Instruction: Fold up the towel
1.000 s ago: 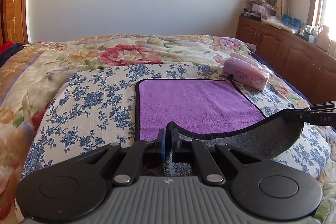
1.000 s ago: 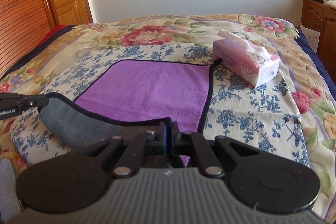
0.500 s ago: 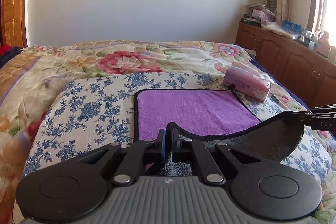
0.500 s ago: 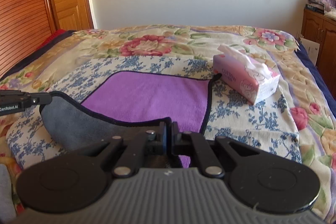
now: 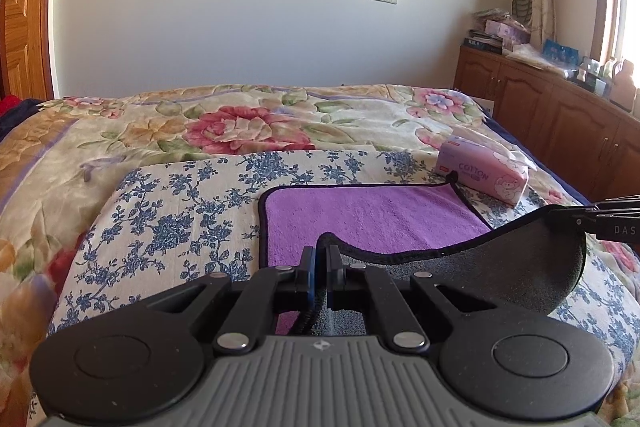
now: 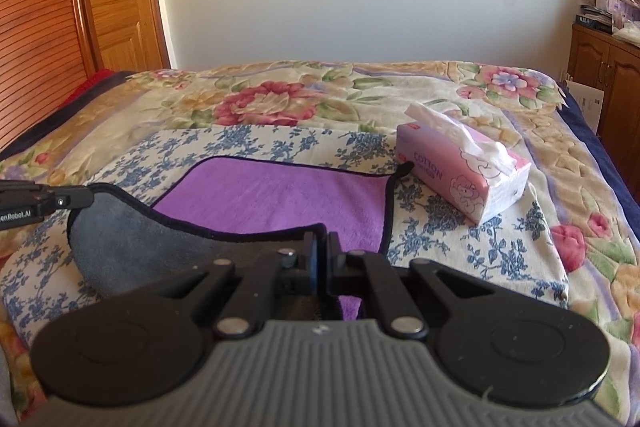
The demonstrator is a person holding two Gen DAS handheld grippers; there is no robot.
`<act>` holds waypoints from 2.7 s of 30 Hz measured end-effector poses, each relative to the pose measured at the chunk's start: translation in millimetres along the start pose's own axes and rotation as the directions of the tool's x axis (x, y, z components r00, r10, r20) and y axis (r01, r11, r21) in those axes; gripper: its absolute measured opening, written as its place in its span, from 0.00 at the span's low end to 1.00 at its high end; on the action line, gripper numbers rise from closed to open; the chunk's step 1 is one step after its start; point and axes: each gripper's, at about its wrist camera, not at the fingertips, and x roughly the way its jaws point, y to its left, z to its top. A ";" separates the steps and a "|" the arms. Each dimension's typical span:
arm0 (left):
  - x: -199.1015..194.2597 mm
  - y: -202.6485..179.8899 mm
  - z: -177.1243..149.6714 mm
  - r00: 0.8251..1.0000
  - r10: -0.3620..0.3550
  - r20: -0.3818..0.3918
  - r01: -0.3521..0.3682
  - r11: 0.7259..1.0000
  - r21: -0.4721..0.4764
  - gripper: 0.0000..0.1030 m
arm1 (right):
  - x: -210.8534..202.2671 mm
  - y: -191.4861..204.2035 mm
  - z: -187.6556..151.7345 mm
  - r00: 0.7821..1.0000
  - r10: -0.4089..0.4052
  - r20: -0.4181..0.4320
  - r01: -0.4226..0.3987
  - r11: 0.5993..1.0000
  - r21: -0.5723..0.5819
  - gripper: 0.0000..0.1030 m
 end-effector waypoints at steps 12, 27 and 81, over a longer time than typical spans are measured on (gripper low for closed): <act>16.9 2.4 10.5 1.000 0.012 0.009 -0.012 1.000 0.013 0.06 | 6.0 3.1 11.9 0.999 0.022 0.033 -0.021 0.999 -0.035 0.05; 34.0 4.4 26.5 1.000 -0.005 0.023 0.004 0.999 0.032 0.06 | 23.3 -3.3 21.3 0.999 0.010 0.053 -0.007 0.998 -0.061 0.05; 99.9 16.8 64.4 0.992 0.065 0.110 -0.072 0.995 0.062 0.06 | 83.6 -35.5 48.9 0.981 -0.056 0.184 0.070 0.995 -0.070 0.05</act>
